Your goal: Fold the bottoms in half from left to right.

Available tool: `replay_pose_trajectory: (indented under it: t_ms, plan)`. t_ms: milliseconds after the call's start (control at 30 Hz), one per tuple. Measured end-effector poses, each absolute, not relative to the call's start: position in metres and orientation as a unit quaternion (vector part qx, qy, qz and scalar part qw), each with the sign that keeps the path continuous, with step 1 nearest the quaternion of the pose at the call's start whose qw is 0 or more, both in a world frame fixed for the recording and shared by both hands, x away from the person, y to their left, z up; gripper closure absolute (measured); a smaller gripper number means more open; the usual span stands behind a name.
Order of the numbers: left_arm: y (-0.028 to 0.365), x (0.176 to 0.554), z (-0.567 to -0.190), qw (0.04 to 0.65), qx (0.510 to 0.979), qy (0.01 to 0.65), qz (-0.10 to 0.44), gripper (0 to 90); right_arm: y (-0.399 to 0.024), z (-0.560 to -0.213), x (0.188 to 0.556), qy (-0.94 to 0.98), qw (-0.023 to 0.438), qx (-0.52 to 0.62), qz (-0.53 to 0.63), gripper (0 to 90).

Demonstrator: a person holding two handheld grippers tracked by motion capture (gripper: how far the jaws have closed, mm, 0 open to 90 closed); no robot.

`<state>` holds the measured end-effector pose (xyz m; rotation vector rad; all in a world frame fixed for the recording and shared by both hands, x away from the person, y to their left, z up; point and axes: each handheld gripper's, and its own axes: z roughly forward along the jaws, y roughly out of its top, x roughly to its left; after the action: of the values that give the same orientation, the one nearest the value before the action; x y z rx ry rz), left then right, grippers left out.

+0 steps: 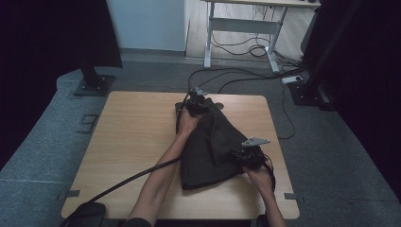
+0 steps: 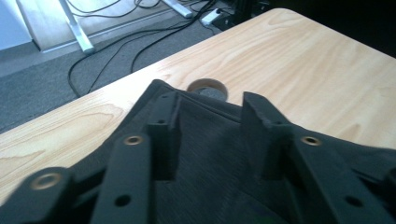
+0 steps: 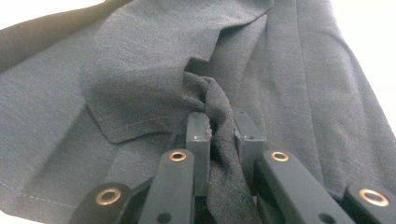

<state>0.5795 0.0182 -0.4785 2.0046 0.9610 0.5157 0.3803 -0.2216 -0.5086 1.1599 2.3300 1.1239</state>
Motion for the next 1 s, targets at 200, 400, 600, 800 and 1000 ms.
replay_pose_trajectory:
  t_ms: [200,400,600,800,1000]
  plan:
    - [0.026,0.555,-0.470,0.406,0.823,0.345,0.197,38.9,-0.223,-0.512,0.381,0.812,0.151,0.410,0.388,78.6]
    - [0.044,0.532,-0.469,0.428,0.820,0.346,0.157,25.8,-0.225,-0.514,0.381,0.810,0.147,0.413,0.389,78.0]
    - [0.062,0.500,-0.464,0.424,0.830,0.330,0.153,14.1,-0.227,-0.516,0.381,0.809,0.144,0.417,0.389,77.5]
    - [0.078,0.470,-0.464,0.423,0.834,0.322,0.144,1.9,-0.226,-0.518,0.381,0.809,0.143,0.419,0.387,77.3]
    - [0.087,0.435,-0.481,0.412,0.841,0.322,0.138,0.0,-0.226,-0.520,0.380,0.809,0.140,0.423,0.383,76.8]
